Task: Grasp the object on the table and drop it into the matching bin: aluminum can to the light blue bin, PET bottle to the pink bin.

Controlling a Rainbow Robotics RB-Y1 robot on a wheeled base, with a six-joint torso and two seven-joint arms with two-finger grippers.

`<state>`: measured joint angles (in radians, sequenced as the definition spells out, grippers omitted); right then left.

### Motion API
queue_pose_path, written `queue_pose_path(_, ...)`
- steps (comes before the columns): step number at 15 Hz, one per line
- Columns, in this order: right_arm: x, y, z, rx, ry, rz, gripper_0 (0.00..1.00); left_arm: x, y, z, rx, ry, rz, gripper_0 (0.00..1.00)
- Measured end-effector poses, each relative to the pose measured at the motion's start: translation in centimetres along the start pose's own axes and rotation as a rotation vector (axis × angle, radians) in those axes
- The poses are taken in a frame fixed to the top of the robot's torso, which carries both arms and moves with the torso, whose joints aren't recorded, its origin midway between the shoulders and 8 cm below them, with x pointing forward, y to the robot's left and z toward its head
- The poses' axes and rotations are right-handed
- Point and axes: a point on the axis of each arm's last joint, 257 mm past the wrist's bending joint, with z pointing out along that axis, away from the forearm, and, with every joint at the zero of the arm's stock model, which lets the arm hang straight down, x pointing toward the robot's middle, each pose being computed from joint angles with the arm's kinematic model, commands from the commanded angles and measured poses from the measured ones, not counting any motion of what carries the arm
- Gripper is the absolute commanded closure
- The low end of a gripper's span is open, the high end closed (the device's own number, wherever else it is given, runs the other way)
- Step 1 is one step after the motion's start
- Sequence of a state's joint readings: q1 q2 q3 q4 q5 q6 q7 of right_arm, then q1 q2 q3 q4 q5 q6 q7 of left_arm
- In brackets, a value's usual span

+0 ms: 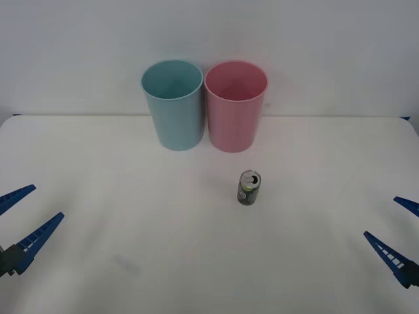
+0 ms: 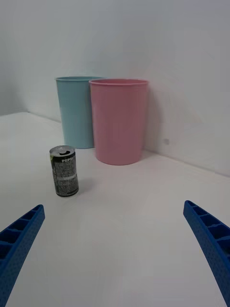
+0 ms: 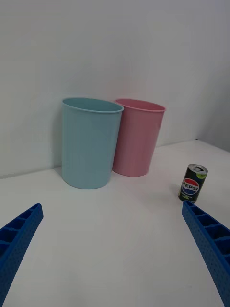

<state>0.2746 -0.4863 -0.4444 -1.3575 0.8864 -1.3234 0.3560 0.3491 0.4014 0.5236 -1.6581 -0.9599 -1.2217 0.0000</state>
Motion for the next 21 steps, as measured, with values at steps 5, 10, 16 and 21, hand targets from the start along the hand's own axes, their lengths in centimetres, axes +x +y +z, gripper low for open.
queue_pose_path(5, -1.2, 0.6, -0.1, -0.034, -0.033, 0.170, 0.00, 0.0, 0.0, 0.0, 0.000, 0.000, 0.000, 0.00)
queue_pose_path(10, -1.8, 0.1, 0.0, -0.041, -0.006, 0.113, 0.00, 0.0, 0.0, 0.0, 0.000, 0.000, 0.000, 0.00)
queue_pose_path(16, -0.9, 0.9, 0.4, -0.060, 0.018, 0.114, 0.00, 0.0, 0.0, 0.0, 0.000, 0.000, 0.000, 0.00)
queue_pose_path(21, 0.9, 2.1, 3.0, -0.096, 0.055, 0.087, 0.00, 0.0, 0.0, 0.0, 0.000, 0.000, 0.000, 0.00)
